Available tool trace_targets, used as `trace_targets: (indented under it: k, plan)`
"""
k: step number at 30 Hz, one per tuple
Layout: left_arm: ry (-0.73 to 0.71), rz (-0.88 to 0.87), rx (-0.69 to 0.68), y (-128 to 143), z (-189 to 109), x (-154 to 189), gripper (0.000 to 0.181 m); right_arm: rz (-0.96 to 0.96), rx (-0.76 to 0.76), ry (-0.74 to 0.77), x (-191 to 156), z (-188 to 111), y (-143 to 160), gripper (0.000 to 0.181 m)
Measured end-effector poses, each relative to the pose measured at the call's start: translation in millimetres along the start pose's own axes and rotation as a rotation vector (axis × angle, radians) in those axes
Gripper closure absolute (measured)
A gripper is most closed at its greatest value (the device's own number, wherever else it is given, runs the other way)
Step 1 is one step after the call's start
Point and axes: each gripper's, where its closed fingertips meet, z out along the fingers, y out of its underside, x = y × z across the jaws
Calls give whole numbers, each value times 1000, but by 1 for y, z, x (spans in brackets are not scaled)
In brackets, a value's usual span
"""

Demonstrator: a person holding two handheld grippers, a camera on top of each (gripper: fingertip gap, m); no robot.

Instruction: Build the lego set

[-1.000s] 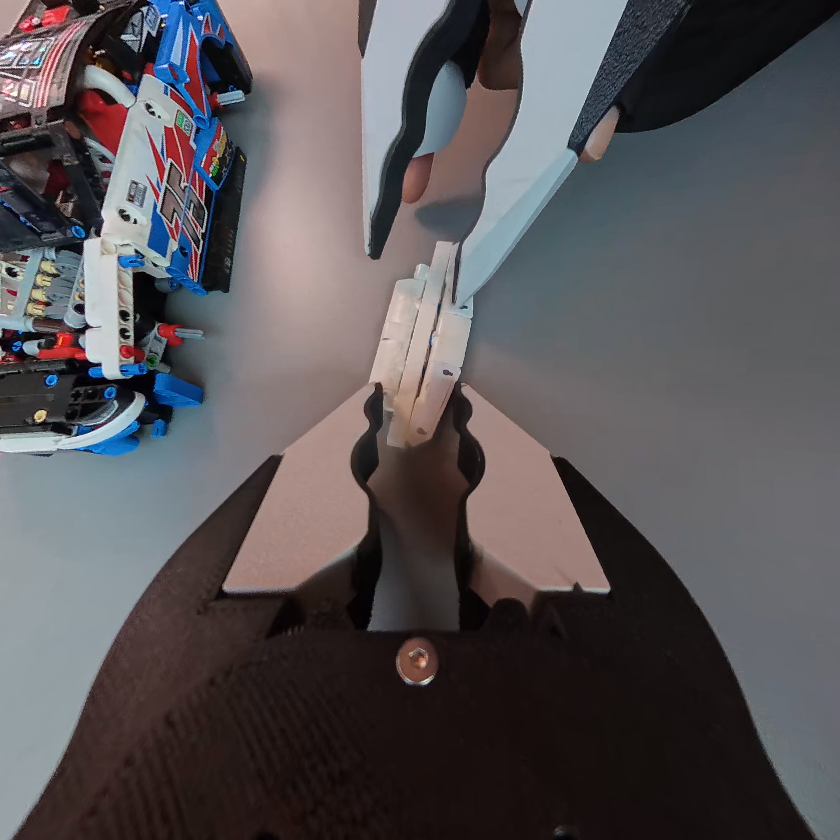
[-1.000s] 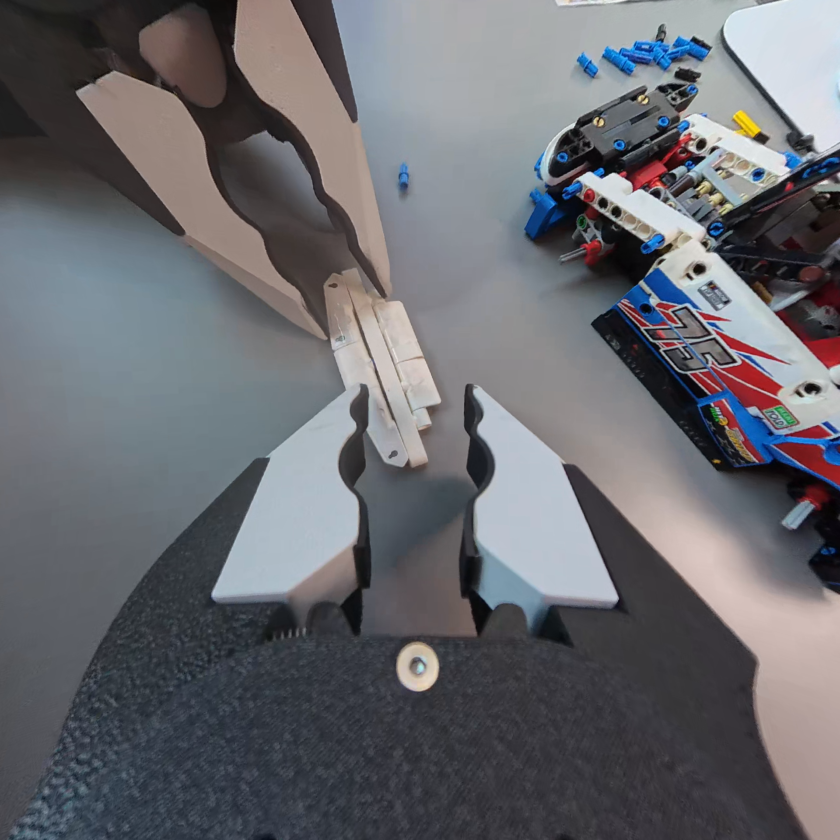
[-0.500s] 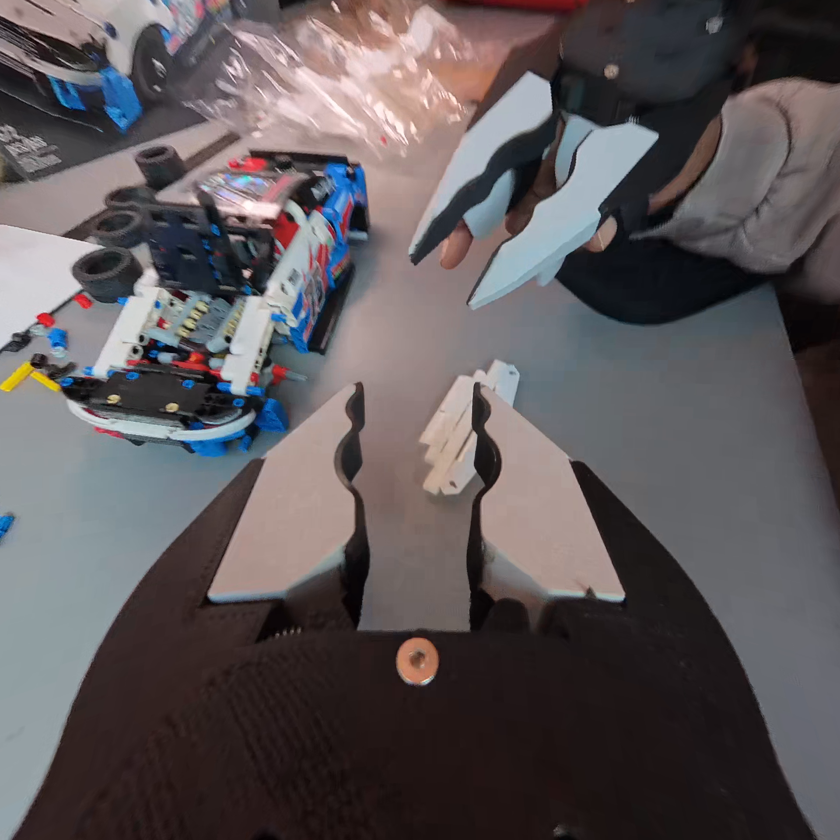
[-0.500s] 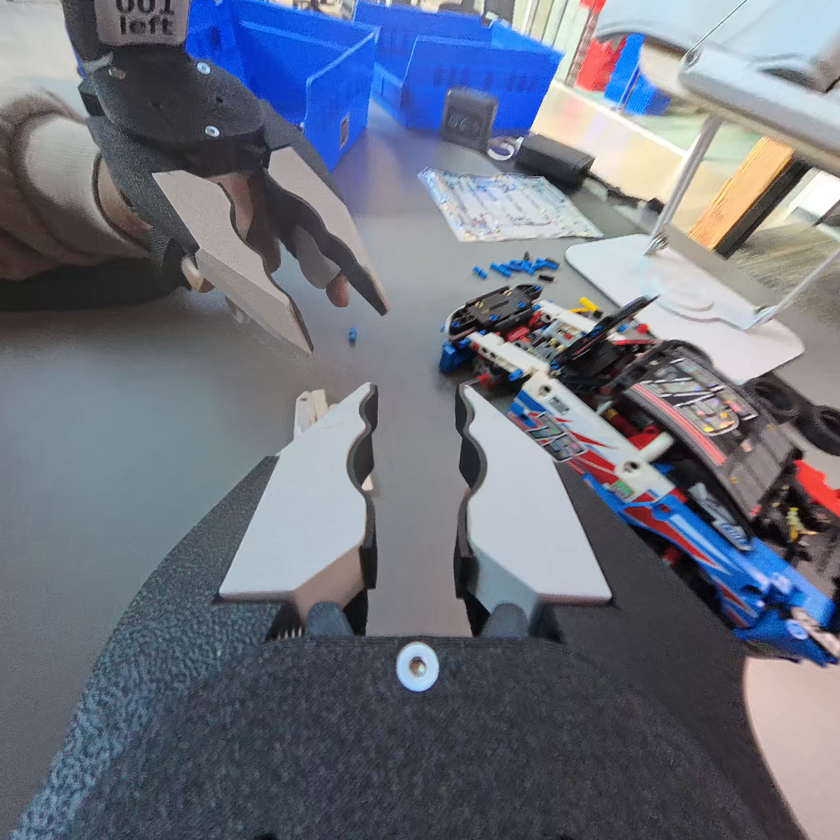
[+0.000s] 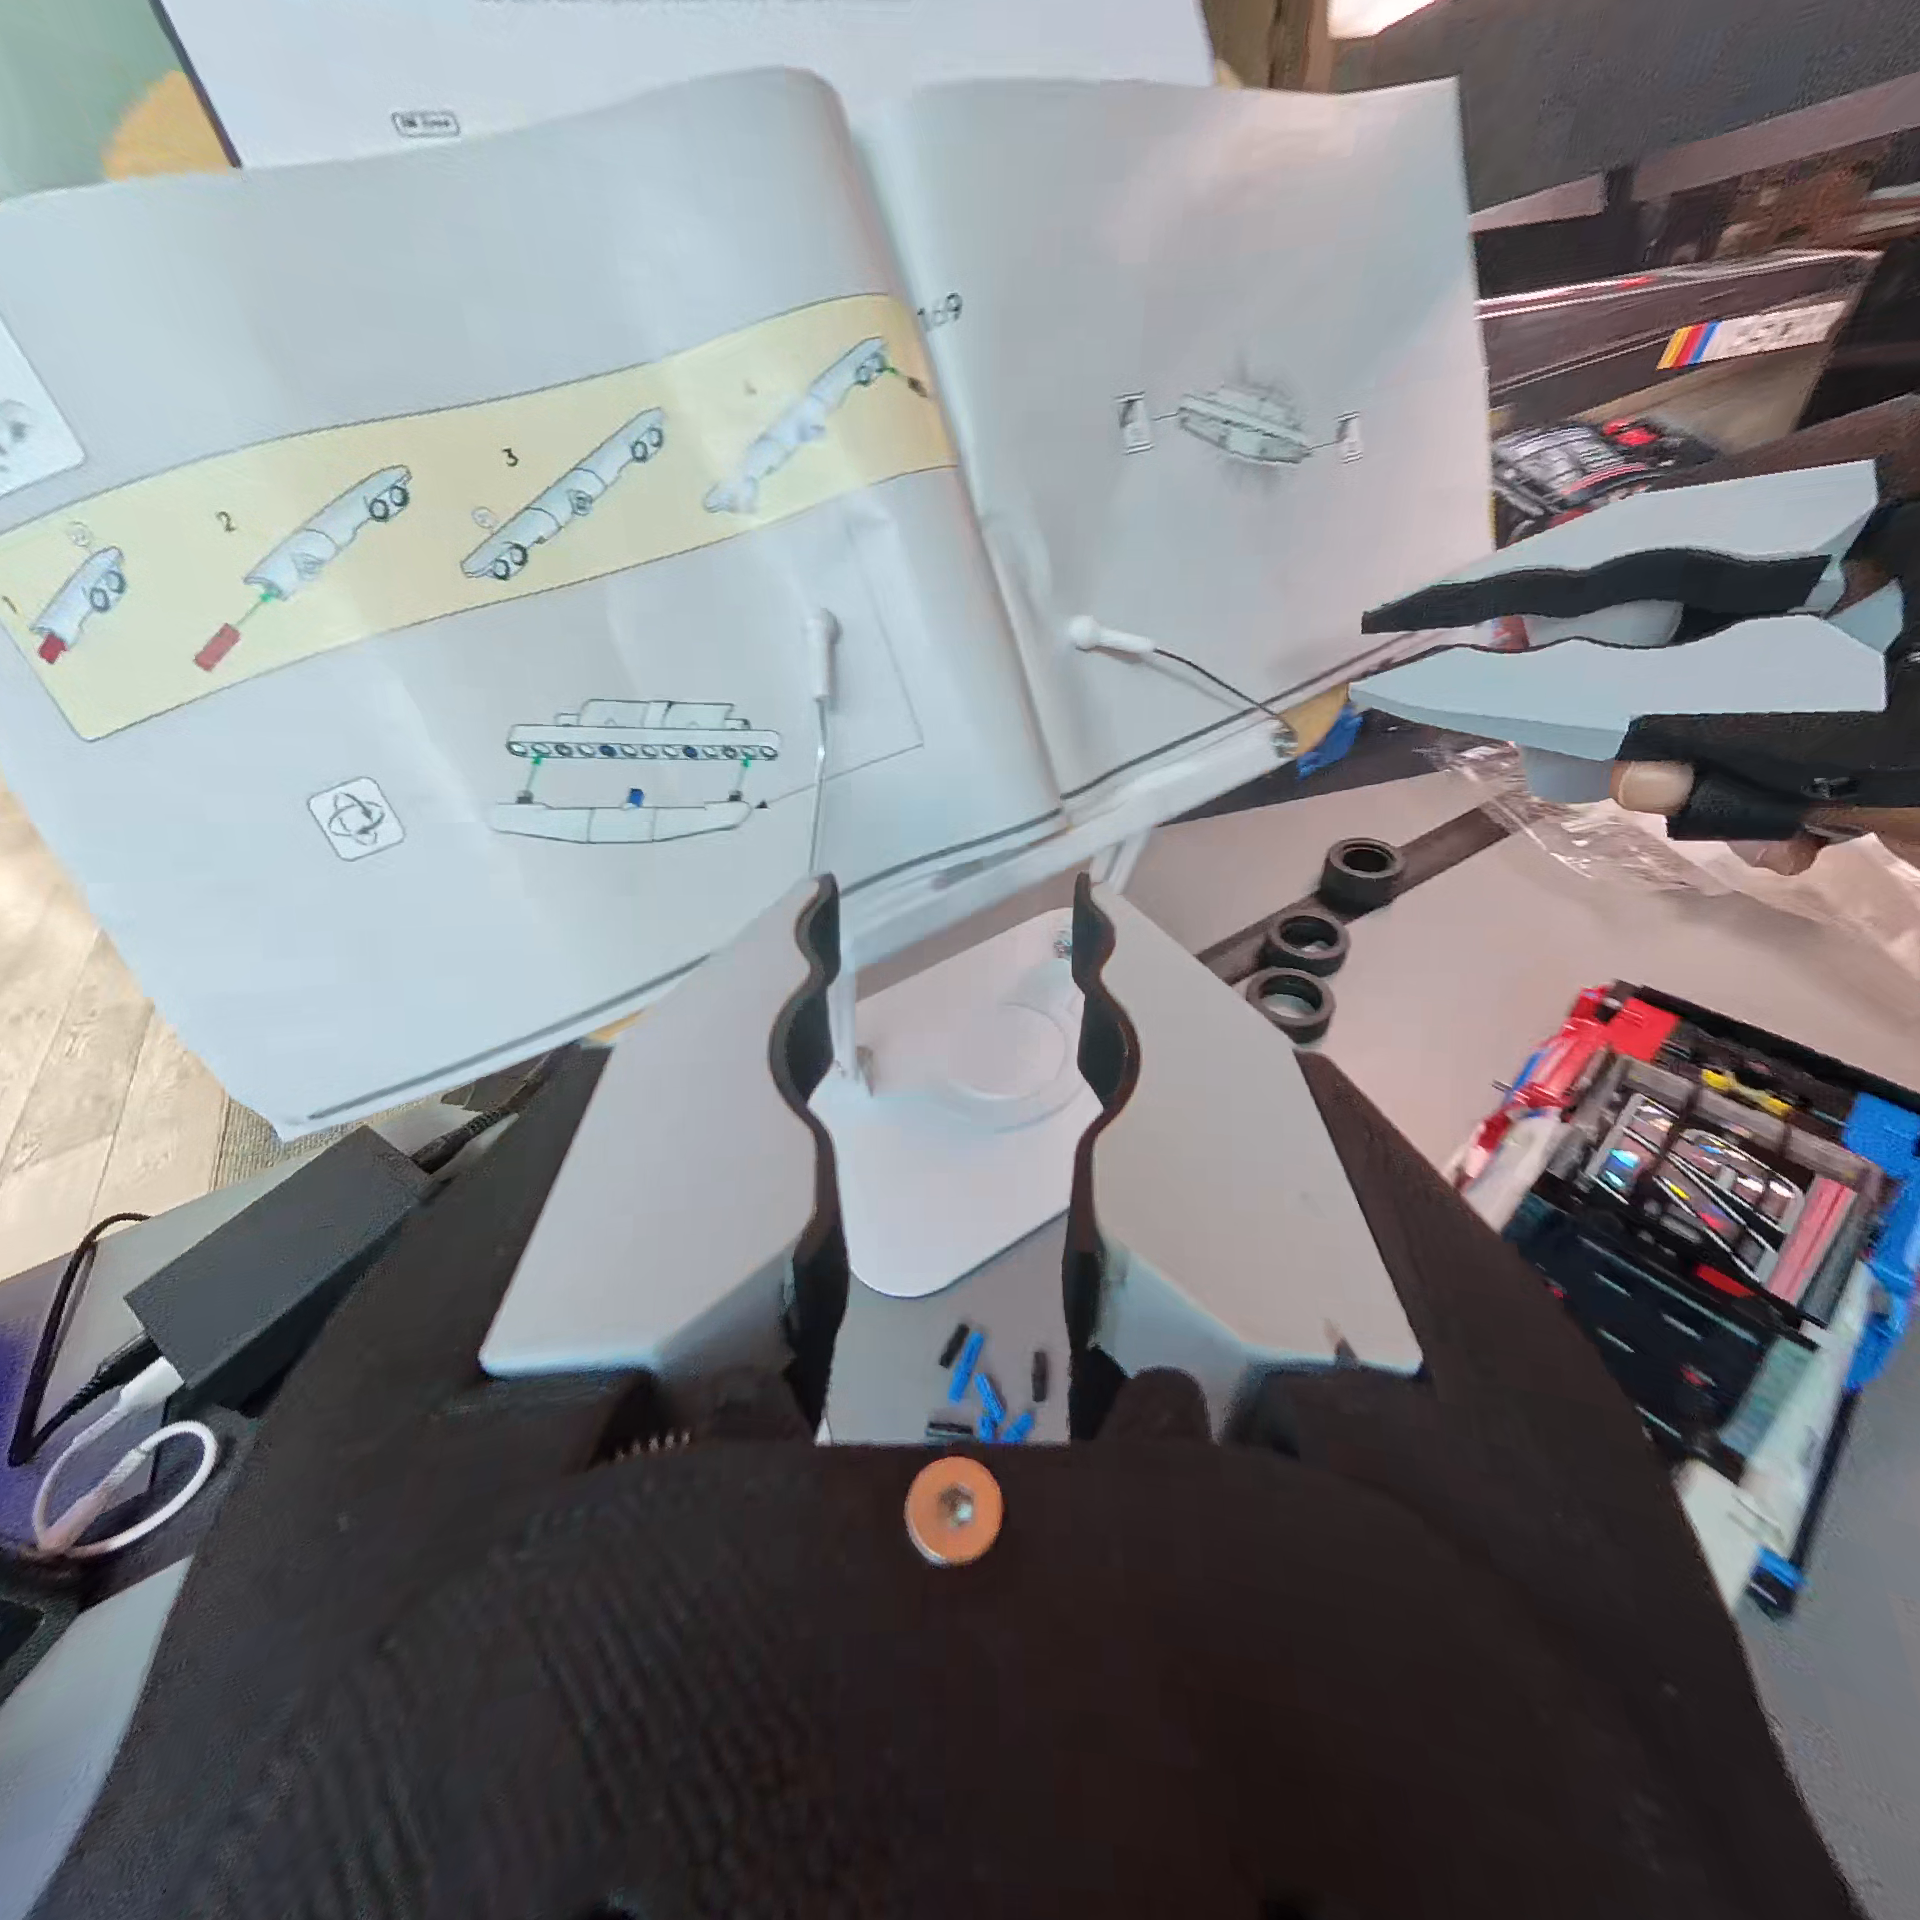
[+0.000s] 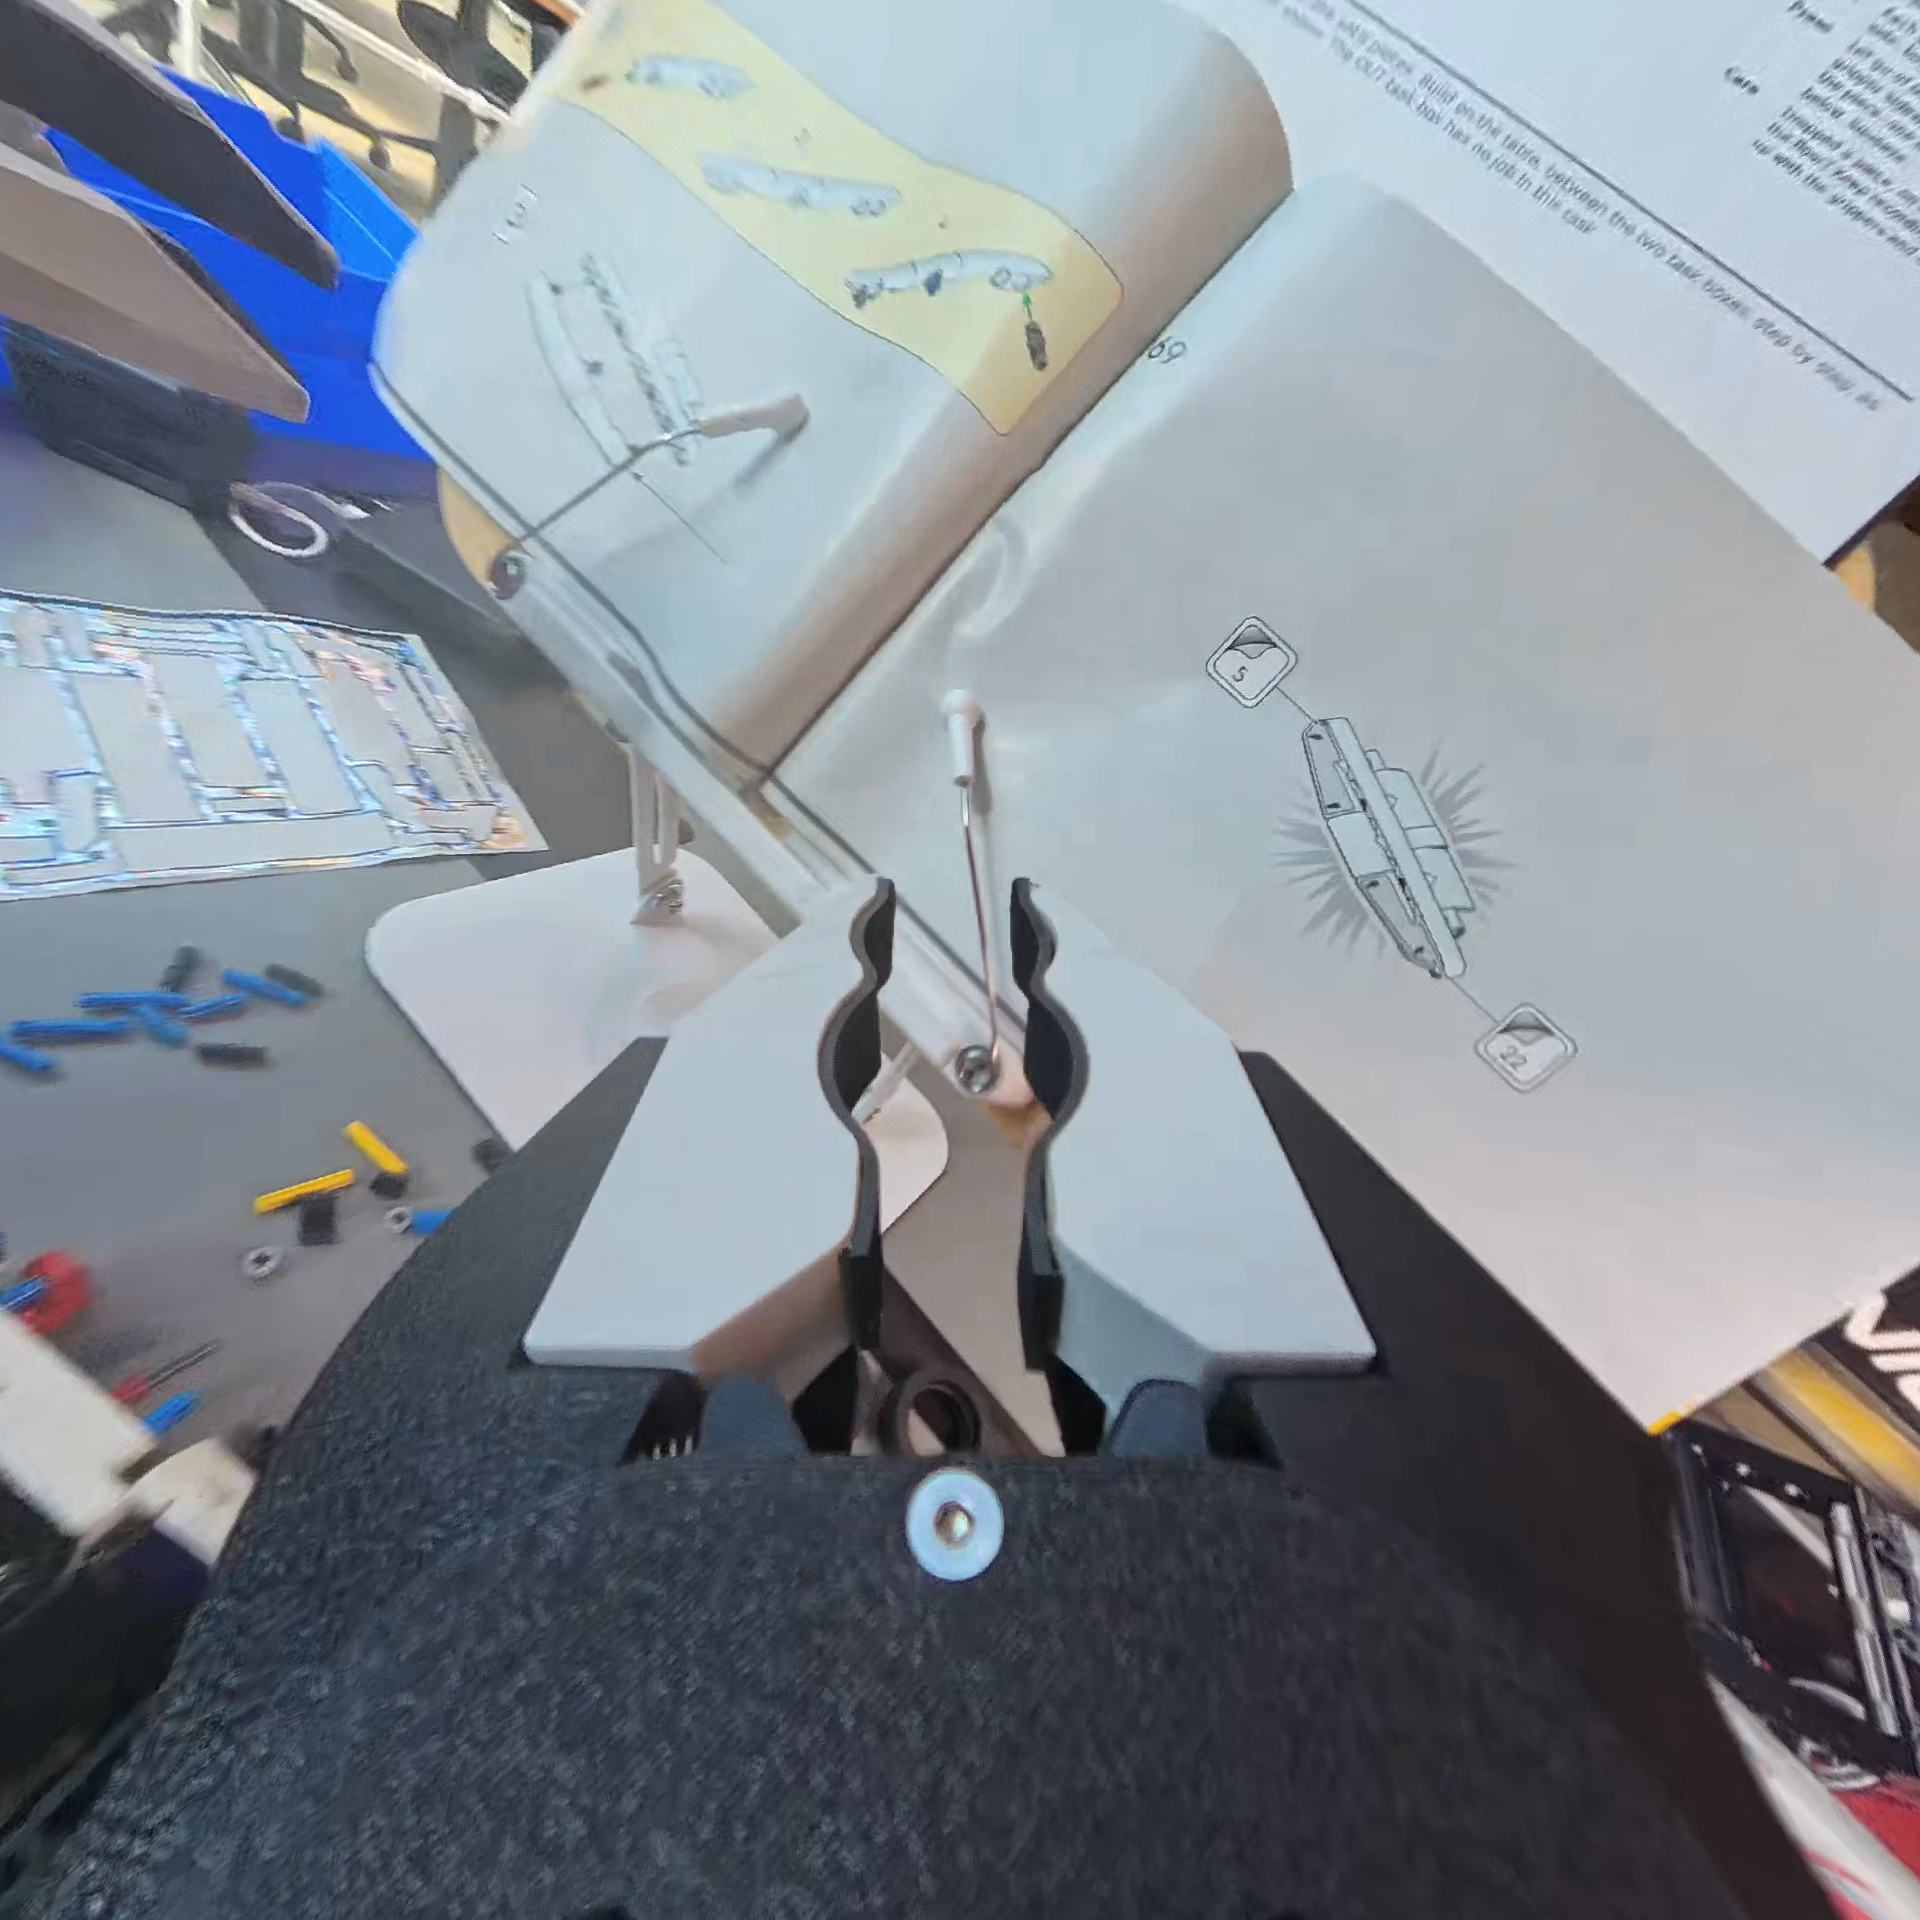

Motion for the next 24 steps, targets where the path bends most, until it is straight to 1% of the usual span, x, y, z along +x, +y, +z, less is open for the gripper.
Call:
trace_targets:
  k: [2, 3, 4, 5, 6, 7, 8, 10, 11, 13, 14, 16, 19, 24]
  plan:
    - [-20, 2, -23, 0, 25, -16, 138, -57, -20, 38, 8, 25, -2, 157]
    - [-27, 18, -38, 1, 35, -22, 138, -75, -22, 29, 7, 34, -4, 157]
    - [-21, 40, -54, 3, 44, -26, 139, -87, -34, 22, 4, 42, -4, 157]
    - [13, 60, -77, 5, 51, -26, 144, -98, -46, 24, 3, 48, -4, 158]
    - [71, 75, -113, 10, 57, -21, 147, -108, -60, 30, 3, 52, -3, 163]
    - [92, 92, -154, 15, 61, -22, 147, -113, -75, 30, 2, 56, -1, 168]
    - [86, 127, -177, 17, 64, -26, 148, -112, -81, 29, 2, 58, 1, 173]
    - [111, 200, -215, 21, 70, -26, 159, -114, -79, 36, 3, 62, 3, 179]
    - [124, 225, -240, 24, 72, -26, 157, -116, -76, 35, 3, 64, 4, 180]
    - [107, 279, -278, 26, 75, -31, 166, -96, -64, 17, 3, 64, 4, 179]
    - [88, 293, -293, 26, 76, -37, 181, -82, -62, 10, 4, 62, 3, 180]
    - [147, 252, -333, 27, 74, -39, 181, -58, -56, 28, 13, 58, 2, 180]
    - [187, 168, -370, 29, 69, -48, 180, -4, -59, 61, 33, 48, 5, 179]
    - [174, 61, -347, 35, 56, -58, 176, 58, -74, 87, 59, 31, 24, 174]
